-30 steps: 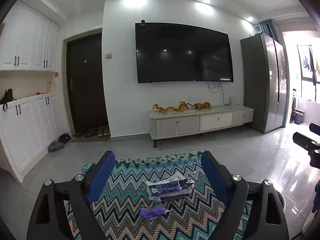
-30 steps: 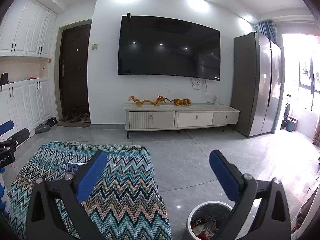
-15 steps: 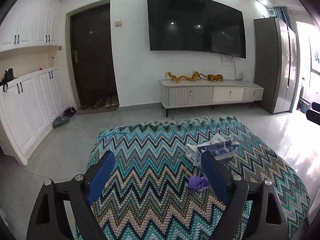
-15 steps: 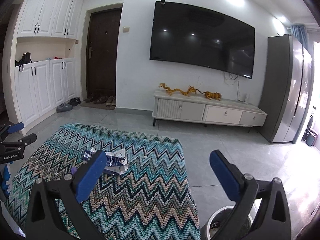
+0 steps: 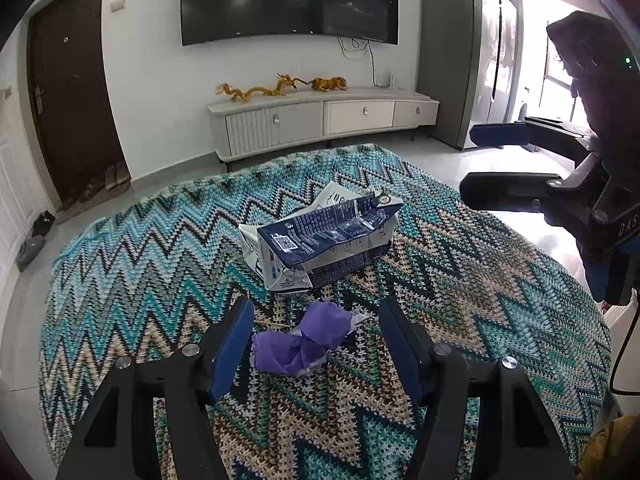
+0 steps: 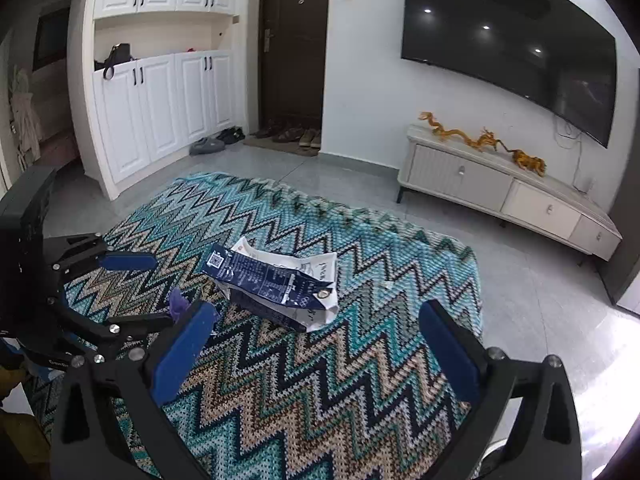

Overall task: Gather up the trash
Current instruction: 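Grasp the purple glove with the left tool while the right tool grasps the blue carton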

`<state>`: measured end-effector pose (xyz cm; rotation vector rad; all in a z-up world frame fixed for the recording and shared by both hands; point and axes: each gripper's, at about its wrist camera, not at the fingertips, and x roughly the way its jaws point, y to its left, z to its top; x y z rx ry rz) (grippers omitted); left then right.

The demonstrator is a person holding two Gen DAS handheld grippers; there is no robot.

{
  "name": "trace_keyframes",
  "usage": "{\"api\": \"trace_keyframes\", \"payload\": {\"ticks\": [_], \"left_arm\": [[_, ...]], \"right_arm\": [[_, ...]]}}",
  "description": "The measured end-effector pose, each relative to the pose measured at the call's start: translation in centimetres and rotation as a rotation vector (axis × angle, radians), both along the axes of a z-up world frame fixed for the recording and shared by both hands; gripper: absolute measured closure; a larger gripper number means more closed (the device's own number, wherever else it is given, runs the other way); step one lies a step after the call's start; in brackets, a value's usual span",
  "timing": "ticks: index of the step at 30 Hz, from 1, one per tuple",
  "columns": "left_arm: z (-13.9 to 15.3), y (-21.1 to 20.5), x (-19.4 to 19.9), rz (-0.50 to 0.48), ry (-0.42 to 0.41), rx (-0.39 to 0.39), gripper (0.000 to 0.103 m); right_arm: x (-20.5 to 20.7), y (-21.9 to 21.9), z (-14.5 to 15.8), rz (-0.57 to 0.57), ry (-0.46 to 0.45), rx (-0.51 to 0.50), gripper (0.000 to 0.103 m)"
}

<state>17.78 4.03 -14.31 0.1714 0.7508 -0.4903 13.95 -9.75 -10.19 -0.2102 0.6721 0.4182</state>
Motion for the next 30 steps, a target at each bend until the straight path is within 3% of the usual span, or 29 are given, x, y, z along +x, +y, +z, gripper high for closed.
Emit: {"api": "trace_keyframes", "payload": {"ticks": [5, 7, 8, 10, 12, 19, 22, 24, 30], "left_arm": [[-2.6, 0.1, 2.4, -0.023, 0.092, -0.004, 0.048], [-3.5, 0.0, 2.9, -0.023, 0.123, 0.005, 0.069], [-4.0, 0.0, 3.1, -0.022, 0.145, 0.008, 0.072], [-4.5, 0.3, 3.2, -0.017, 0.164, -0.002, 0.072], [-4.2, 0.5, 2.9, -0.019, 0.158, -0.011, 0.072], [-3.9, 2.3, 0.6, 0.021, 0.152, -0.036, 0.073], [-3.5, 3.3, -0.2, 0.053, 0.143, -0.066, 0.073], [-3.2, 4.1, -1.1, 0.074, 0.134, -0.086, 0.073], [-1.6, 6.1, -4.3, 0.138, 0.085, -0.103, 0.074]], "right_arm": [[3.3, 2.6, -2.1, 0.121, 0.049, -0.028, 0.001], [4.4, 3.6, -3.0, 0.167, 0.068, -0.038, 0.001], [4.8, 4.1, -3.4, 0.19, 0.075, -0.05, 0.002], [5.7, 5.0, -4.2, 0.22, 0.09, -0.081, 0.009], [6.6, 6.0, -5.3, 0.245, 0.114, -0.1, 0.025], [7.1, 6.7, -7.1, 0.28, 0.129, -0.162, 0.043], [6.8, 6.7, -7.1, 0.291, 0.134, -0.169, 0.056], [6.4, 6.6, -7.1, 0.296, 0.142, -0.171, 0.071], [4.0, 5.5, -6.1, 0.256, 0.148, -0.118, 0.075]]}}
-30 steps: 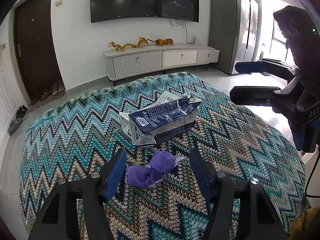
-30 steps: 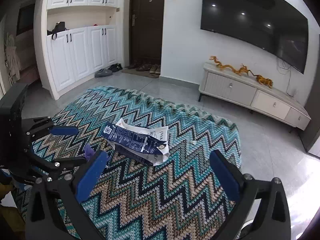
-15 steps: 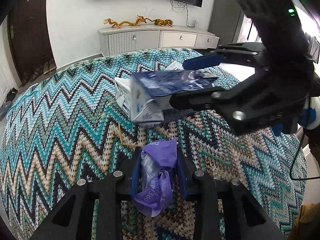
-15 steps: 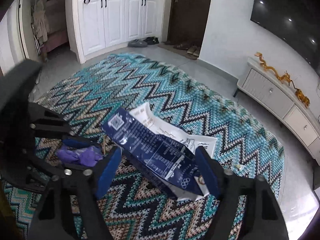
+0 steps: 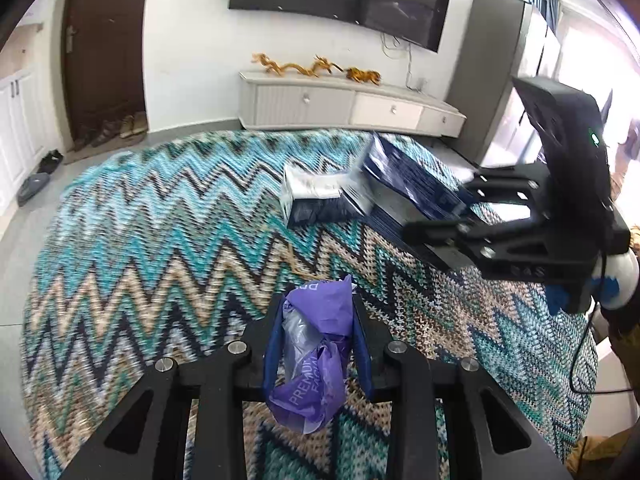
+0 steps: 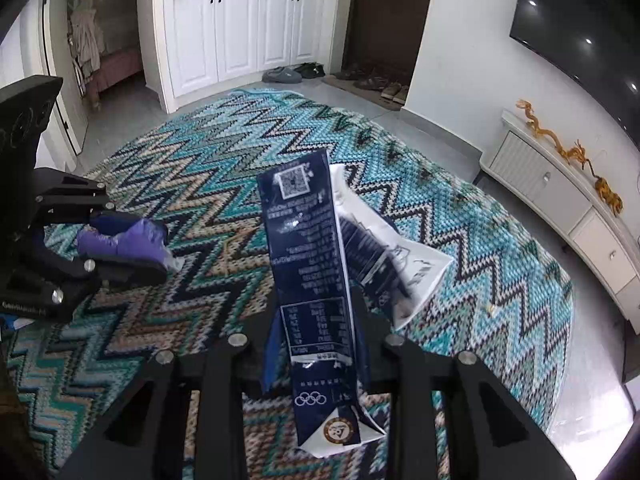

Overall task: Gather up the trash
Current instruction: 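Grasp the purple glove with the left tool while the right tool grasps the blue carton, then carry glove and carton to the white bin and open both tools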

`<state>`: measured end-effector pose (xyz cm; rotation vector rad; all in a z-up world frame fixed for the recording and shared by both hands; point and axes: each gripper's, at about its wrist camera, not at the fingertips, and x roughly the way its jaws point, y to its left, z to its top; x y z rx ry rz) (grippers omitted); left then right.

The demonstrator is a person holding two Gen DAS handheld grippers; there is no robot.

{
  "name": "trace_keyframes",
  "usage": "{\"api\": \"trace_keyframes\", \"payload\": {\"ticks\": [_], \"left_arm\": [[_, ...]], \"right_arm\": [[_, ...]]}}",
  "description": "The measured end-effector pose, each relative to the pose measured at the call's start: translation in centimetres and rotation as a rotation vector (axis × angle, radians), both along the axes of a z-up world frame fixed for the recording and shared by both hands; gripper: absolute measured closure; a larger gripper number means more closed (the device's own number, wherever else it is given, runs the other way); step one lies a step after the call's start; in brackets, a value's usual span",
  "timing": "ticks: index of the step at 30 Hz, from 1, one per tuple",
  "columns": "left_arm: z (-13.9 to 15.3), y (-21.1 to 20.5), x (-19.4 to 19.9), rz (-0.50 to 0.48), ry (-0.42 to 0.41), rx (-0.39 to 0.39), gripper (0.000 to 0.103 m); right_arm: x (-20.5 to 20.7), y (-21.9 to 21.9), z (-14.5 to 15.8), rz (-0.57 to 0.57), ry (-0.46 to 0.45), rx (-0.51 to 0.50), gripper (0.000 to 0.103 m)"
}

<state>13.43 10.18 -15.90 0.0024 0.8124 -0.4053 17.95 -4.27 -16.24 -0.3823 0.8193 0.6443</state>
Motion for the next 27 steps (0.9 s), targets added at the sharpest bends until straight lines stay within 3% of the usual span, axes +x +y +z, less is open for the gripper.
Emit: {"api": "trace_keyframes", "payload": {"ticks": [4, 12, 20, 27], "left_arm": [[2.1, 0.8, -2.7, 0.044, -0.058, 0.034, 0.074], [9.0, -0.5, -6.8, 0.088, -0.24, 0.116, 0.074], [14.0, -3.2, -11.0, 0.072, -0.364, 0.156, 0.074], [16.6, -6.5, -13.2, 0.024, -0.444, 0.184, 0.074]], "right_arm": [[-2.6, -1.0, 1.9, -0.038, -0.014, 0.063, 0.075], [-9.4, -3.9, 7.1, -0.151, -0.108, 0.192, 0.075], [-17.0, -8.1, 11.8, -0.268, -0.245, 0.272, 0.075], [-21.6, -12.7, 14.4, -0.373, -0.348, 0.316, 0.075]]}}
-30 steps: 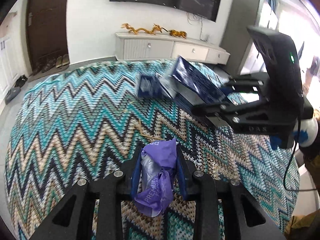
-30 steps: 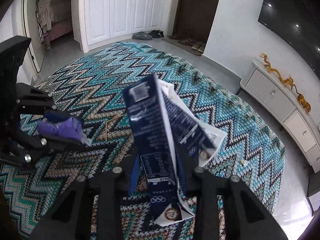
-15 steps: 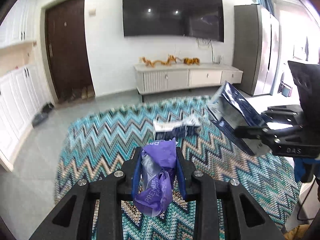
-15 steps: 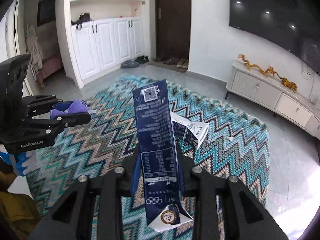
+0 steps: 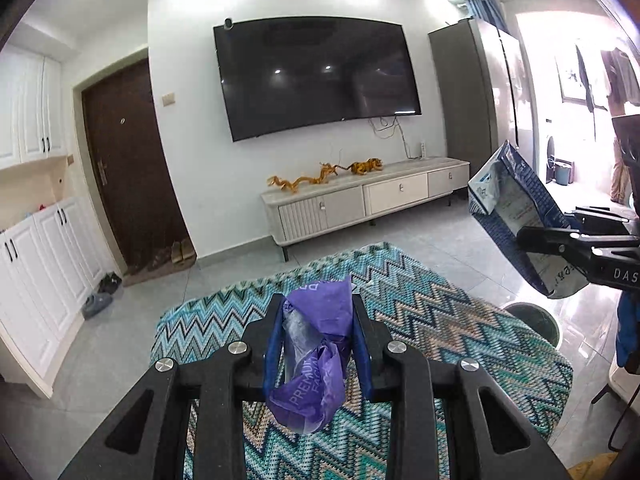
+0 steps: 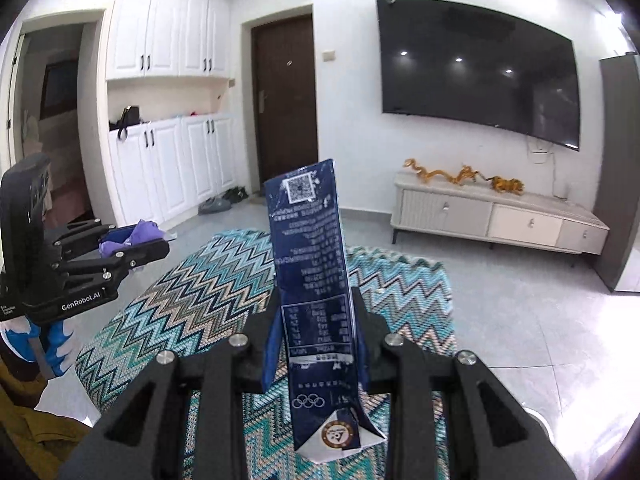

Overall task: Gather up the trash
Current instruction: 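Carry glove and carton to the white bin and open both tools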

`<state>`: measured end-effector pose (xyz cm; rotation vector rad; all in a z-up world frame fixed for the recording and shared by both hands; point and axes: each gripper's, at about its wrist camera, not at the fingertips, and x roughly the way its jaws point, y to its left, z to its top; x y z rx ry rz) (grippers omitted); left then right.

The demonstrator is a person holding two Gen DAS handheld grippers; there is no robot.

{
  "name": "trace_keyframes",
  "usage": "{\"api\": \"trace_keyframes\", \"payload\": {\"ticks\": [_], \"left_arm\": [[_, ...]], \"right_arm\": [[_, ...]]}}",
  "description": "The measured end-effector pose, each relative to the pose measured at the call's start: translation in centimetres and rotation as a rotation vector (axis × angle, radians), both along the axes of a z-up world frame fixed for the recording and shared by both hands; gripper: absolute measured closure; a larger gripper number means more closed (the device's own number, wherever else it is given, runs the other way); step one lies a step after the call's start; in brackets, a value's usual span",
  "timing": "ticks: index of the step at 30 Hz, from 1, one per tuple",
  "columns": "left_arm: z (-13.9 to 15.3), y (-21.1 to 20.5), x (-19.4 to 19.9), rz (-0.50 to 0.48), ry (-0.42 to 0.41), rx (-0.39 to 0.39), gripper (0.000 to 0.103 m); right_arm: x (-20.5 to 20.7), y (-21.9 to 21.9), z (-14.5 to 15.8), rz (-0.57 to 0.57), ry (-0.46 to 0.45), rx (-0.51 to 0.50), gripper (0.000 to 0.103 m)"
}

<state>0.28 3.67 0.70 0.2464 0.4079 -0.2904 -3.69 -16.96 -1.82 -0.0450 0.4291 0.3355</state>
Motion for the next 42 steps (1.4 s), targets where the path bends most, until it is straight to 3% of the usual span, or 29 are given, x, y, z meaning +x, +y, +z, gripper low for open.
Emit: {"api": "trace_keyframes", "payload": {"ticks": [8, 23, 31, 38, 42], "left_arm": [[1.6, -4.2, -1.0, -0.057, -0.042, 0.055, 0.074], [1.7, -14.6, 2.5, -0.18, -0.012, 0.173, 0.074], [-1.4, -24.5, 8.2, -0.322, 0.174, 0.195, 0.074], [-7.4, -34.8, 12.5, -0.465, 0.378, 0.203, 0.073], [-11.2, -39.7, 13.0, -0.524, 0.466, 0.197, 0.073]], "right_arm": [[-2.4, -4.5, 1.0, -0.1, -0.067, 0.052, 0.075], [-2.2, -13.6, -1.8, -0.279, -0.051, 0.14, 0.075], [-0.7, -22.0, -6.3, -0.452, 0.04, 0.215, 0.075], [1.7, -28.9, -13.5, -0.617, 0.221, 0.277, 0.075], [3.3, -31.8, -18.2, -0.685, 0.334, 0.298, 0.075]]}}
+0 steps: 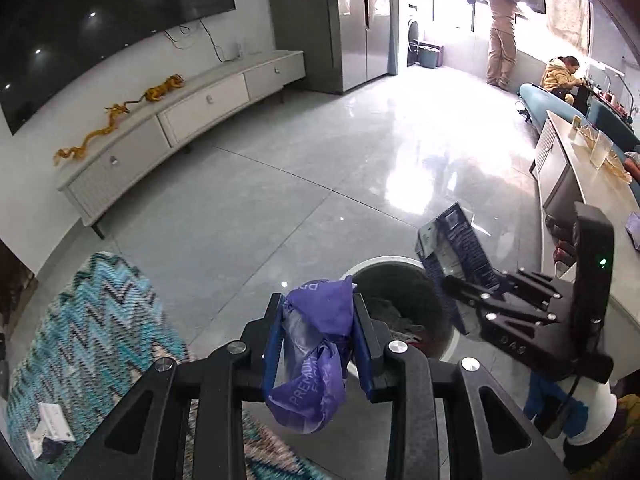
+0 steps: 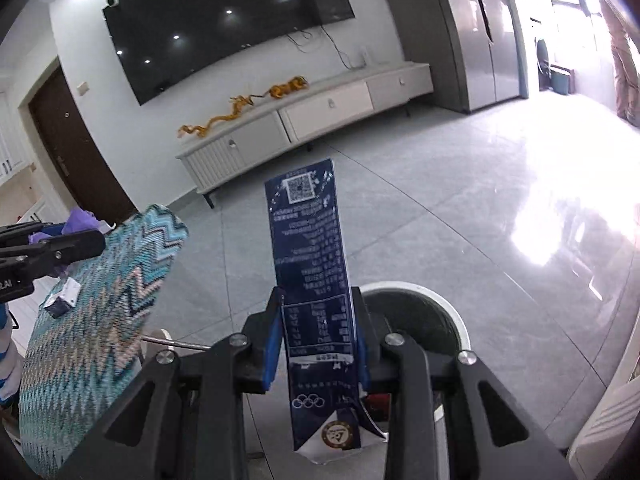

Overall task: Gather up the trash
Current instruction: 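Carry glove and carton to the white bin and open both tools, then move both tools back over the rug toward the last carton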

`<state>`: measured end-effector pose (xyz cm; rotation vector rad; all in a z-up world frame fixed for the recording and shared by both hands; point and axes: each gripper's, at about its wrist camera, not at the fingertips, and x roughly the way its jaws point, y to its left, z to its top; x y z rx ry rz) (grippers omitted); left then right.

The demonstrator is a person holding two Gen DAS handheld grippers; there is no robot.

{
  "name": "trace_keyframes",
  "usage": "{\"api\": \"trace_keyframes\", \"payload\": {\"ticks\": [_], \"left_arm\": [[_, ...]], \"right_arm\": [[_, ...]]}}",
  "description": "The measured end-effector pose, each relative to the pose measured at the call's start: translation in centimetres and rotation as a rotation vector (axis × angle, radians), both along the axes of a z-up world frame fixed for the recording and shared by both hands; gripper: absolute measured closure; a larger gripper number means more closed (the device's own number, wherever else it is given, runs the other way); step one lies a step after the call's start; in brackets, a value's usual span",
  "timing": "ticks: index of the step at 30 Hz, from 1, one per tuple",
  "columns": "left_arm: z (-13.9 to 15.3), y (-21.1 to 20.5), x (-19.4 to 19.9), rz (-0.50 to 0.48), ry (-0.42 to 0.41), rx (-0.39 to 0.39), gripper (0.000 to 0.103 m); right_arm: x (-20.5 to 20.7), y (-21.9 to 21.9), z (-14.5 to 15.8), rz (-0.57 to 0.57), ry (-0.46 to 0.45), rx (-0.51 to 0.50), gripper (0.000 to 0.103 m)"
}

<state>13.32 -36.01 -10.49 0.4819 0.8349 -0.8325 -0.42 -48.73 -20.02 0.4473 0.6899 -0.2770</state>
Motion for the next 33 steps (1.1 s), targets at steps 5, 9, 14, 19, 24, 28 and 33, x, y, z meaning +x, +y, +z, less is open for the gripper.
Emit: {"api": "trace_keyframes", "payload": {"ticks": [5, 9, 14, 19, 24, 28, 33], "left_arm": [[-3.8, -5.0, 0.7, -0.023, 0.078, 0.002, 0.071], [-5.3, -6.7, 1.9, -0.02, 0.145, -0.018, 0.031], [-4.2, -5.3, 2.4, -0.012, 0.128, -0.066, 0.03], [-1.6, -2.9, 2.0, 0.019, 0.04, -0.116, 0.03], [2.2, 0.5, 0.6, 0.039, -0.045, -0.172, 0.03], [5.1, 4.1, -0.8, 0.045, -0.097, -0.198, 0.03], [9.2, 10.5, -2.1, 0.108, -0.201, -0.261, 0.03]], "right_arm": [[1.6, -3.0, -5.5, -0.045, 0.108, 0.049, 0.074], [2.1, -4.5, -8.2, -0.083, 0.17, 0.076, 0.07], [1.2, -5.6, -9.4, -0.131, 0.196, 0.075, 0.033], [0.3, -5.4, -7.3, -0.163, 0.17, 0.035, 0.022], [-1.1, -4.5, -2.4, -0.19, 0.062, -0.019, 0.01], [-2.5, -2.6, 2.9, -0.175, -0.059, -0.063, 0.0], [-4.1, 1.2, 9.6, -0.131, -0.205, -0.133, 0.0]]}}
